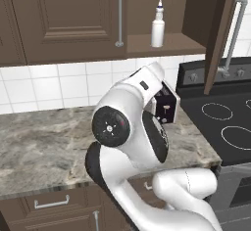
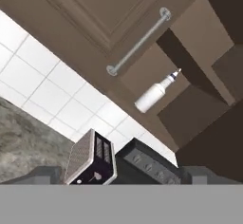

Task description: Open the cabinet. Pick the spray and place it next to the sink. Then close the cabinet.

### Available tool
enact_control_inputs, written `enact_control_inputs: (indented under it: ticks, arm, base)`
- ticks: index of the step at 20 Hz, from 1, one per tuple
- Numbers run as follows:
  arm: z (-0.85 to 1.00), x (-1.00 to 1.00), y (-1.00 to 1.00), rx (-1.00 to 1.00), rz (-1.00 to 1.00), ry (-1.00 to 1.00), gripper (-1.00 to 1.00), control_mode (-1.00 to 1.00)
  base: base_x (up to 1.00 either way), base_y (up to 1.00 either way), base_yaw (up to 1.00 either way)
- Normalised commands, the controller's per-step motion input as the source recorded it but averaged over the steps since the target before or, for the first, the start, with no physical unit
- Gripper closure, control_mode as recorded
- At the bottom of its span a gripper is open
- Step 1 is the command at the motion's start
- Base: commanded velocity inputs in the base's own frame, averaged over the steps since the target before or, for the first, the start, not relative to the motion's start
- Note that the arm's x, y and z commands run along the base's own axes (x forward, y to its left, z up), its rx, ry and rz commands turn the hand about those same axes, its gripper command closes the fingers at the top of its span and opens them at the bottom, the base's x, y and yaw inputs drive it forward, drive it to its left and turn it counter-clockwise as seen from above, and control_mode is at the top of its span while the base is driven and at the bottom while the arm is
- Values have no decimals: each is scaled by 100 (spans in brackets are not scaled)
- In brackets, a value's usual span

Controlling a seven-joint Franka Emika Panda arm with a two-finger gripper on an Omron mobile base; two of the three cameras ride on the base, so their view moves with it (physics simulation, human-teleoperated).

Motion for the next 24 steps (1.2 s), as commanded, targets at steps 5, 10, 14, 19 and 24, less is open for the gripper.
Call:
enact_control_inputs:
  ticks: [5, 10, 14, 19, 24]
  arm:
    - [-45, 100, 0, -26, -30, 0, -100, -100]
    - [-11, 84, -1, -21, -27, 0, -100, -100]
    - [33, 6, -32, -14, -31, 10, -100, -100]
    - [24, 6, -53, -12, -29, 10, -100, -100]
    - [10, 9, -42, -5, -27, 2, -100, -100]
  base:
    - [0, 0, 0]
    - [0, 0, 0]
    - [0, 0, 0]
    - [0, 0, 0]
    - [0, 0, 0]
